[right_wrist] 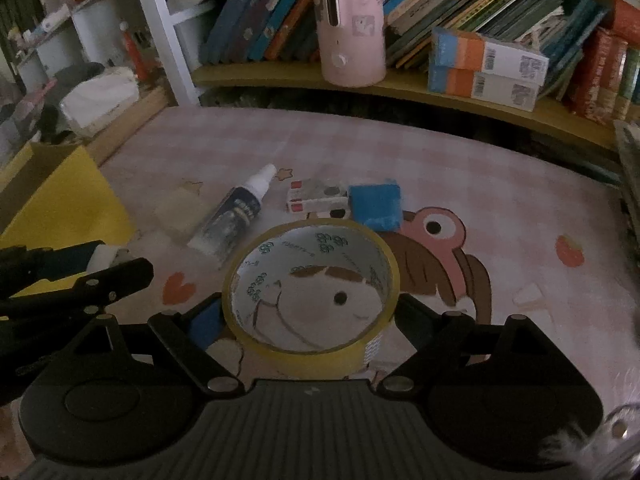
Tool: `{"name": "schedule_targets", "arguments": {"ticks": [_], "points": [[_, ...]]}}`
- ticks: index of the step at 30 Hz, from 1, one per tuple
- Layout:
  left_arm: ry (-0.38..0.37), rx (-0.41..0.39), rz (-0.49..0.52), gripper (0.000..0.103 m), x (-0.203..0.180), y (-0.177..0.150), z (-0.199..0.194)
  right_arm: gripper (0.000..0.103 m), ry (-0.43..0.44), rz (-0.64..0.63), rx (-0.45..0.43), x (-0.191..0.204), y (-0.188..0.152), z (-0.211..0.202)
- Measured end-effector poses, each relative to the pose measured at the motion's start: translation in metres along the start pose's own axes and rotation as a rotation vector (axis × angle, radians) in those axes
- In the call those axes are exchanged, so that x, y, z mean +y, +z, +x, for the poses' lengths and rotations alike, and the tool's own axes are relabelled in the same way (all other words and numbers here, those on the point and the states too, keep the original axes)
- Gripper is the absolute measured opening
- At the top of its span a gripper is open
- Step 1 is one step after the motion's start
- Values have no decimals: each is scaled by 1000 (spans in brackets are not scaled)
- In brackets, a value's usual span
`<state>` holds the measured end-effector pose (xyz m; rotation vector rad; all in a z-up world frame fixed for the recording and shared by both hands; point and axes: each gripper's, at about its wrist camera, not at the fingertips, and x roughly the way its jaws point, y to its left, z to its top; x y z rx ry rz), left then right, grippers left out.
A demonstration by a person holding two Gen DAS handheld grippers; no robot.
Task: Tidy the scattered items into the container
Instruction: 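Lift and carry the cube with the left gripper while the right gripper carries the tape toward the box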
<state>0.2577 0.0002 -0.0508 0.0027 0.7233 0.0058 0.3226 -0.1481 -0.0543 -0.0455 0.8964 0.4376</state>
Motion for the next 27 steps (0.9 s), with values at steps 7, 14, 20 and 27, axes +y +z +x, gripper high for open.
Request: {"name": "schedule_targets", "arguments": {"ticks": [7,14,20,27], "points": [[-44,-11,46,42,0,-13,-36,90,-12,5,-30,13,-18,-34],[-86,-6,51,42,13,-27,-64,90,-32,10,-56,30,-36,-64],[-124,-28,88,42,22,-37,-87,90,-74,24,-73,47,-52,-84],[-228,-54,182,42,33,-55,-124,90,-135,72,-76,80,-80,-115]]}}
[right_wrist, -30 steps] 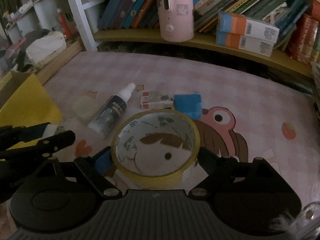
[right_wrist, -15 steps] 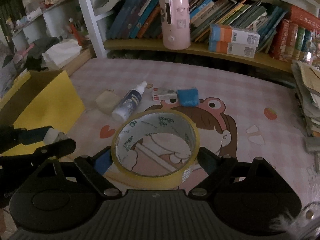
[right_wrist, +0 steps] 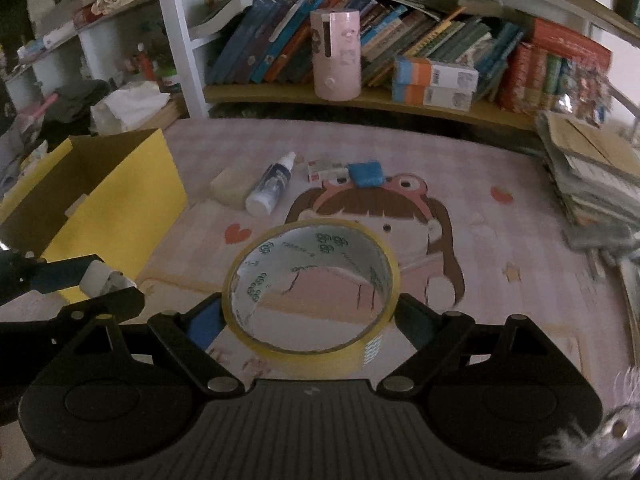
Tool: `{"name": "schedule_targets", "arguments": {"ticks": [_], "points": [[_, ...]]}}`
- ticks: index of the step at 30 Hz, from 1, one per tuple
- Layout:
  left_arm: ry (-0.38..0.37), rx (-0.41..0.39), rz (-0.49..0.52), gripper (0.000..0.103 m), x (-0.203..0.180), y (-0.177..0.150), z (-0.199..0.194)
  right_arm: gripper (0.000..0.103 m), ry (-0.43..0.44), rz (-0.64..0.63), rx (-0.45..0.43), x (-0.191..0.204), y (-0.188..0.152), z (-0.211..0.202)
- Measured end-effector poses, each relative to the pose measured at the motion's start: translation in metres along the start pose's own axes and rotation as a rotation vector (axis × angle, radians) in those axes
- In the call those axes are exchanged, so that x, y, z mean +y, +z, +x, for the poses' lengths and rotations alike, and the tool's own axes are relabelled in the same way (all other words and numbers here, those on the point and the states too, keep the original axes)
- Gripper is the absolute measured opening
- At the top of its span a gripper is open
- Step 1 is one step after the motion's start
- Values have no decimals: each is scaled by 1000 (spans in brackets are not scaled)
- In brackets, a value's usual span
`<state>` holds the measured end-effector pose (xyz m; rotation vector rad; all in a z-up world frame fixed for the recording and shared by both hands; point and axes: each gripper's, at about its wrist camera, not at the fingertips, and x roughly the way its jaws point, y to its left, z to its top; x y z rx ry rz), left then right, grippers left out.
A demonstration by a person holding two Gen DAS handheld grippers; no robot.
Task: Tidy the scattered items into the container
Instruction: 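Lift and carry the cube with the left gripper while the right gripper carries the tape toward the box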
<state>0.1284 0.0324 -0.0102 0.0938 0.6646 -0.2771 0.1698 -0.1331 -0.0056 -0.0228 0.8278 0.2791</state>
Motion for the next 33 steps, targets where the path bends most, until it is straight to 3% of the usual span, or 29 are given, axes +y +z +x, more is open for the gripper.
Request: {"name": "schedule_targets", "arguments": {"ticks": [10,17,25,33], "points": [[-108,-8,43,42,30,-26,-50,90,-72,79,-4,52,-43,-41],[-138,4,50,42,57,-50,-79,90,-102,115,-2,93,-68,-59],[-129,11,46,42,84,-72,-107,90,-102,123,4,132,-87,-74],[-63,18,2,42,112,-86,-126,90,-36,77,31,174,-94,-70]]}}
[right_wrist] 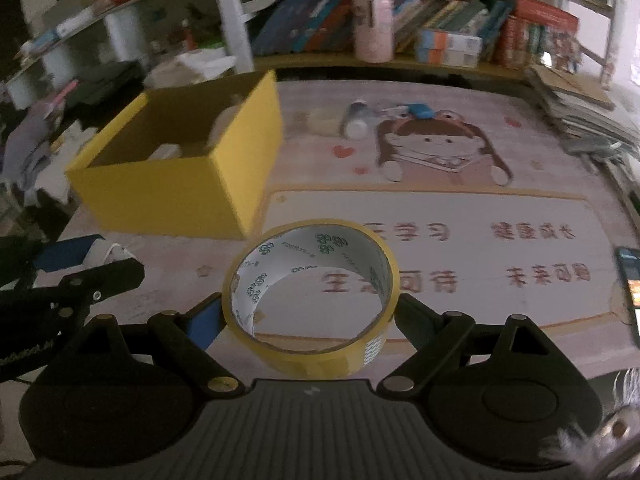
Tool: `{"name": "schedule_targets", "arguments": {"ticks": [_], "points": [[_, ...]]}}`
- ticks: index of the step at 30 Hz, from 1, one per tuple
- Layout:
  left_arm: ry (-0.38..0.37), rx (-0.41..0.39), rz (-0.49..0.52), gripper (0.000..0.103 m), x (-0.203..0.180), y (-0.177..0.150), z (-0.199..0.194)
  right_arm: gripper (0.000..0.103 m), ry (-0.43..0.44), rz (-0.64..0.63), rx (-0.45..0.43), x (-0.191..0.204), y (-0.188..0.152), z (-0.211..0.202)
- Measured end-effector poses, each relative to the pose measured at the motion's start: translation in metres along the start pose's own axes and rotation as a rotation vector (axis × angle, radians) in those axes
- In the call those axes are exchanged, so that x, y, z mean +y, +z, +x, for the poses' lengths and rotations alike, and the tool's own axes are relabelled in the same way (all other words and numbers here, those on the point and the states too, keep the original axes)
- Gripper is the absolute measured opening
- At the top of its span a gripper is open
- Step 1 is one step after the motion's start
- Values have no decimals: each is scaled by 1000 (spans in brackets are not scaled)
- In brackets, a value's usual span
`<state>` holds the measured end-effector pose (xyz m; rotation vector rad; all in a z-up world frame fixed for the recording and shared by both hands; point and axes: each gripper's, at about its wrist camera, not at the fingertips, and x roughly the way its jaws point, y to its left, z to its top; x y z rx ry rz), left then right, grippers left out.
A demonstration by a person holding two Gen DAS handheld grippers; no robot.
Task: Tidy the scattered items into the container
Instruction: 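Lift and carry the cube with the left gripper while the right gripper carries the tape toward the box, then lower and release the cube into the box with the left gripper while the right gripper releases the tape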
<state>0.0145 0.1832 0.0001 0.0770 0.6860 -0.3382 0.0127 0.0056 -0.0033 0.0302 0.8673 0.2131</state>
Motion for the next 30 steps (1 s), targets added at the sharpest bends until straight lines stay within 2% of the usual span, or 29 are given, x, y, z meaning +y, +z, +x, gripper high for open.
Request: {"name": "schedule_targets", "arguments": {"ticks": [7,13,26,30], "points": [[99,12,-64,42,37,-10,-12,90,58,-77,7,37,1,10],[152,36,-111,42,62,-21,-17,90,100,-112,33,57,2,20],[135,39,-98,42,73,-19,-13,90,118,-131,47,73,10,31],[123,20,-96,42,74,-14,-15,90,120,-148,23,77,14,27]]}}
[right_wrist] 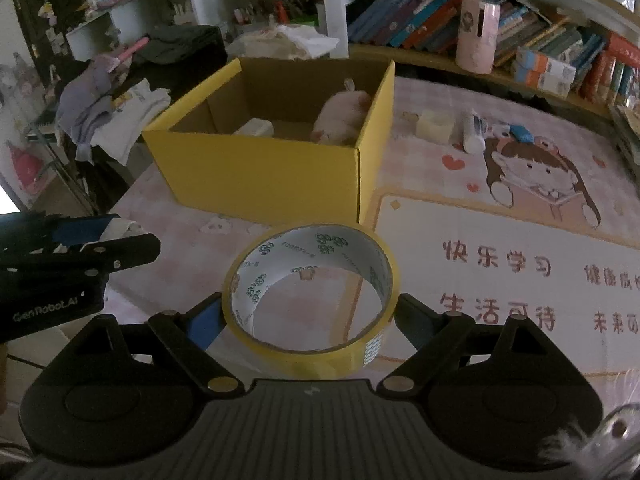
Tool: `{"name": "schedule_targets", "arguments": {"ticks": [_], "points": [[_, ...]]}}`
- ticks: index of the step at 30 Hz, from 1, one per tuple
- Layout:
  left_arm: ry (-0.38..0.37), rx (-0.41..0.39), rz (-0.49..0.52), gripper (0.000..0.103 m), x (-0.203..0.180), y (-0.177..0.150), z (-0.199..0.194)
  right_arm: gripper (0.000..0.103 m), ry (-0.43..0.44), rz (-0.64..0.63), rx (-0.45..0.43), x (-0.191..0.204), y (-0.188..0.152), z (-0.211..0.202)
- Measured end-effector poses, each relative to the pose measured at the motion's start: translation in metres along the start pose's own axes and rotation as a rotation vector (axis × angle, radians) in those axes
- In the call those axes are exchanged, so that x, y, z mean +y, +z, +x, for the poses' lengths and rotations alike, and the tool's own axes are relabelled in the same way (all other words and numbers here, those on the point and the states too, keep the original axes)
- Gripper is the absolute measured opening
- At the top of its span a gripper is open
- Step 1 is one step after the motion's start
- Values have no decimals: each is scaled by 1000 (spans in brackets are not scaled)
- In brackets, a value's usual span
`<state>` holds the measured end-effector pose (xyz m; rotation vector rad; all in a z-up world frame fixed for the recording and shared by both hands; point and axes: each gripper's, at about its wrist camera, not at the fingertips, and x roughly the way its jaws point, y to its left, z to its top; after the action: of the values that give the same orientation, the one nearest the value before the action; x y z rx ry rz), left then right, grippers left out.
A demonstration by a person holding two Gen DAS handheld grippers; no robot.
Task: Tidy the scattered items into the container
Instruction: 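Lower and release the cube into the box with the left gripper while the right gripper releases the tape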
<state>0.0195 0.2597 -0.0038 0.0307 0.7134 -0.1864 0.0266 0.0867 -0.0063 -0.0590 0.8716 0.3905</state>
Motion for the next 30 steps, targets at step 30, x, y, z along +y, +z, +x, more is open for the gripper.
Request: {"name": "schedule_targets", "arguments": {"ticks": [30], "points": [[54,68,176,42,59,131,129,90,-7,-432,-15,37,179,117]]}}
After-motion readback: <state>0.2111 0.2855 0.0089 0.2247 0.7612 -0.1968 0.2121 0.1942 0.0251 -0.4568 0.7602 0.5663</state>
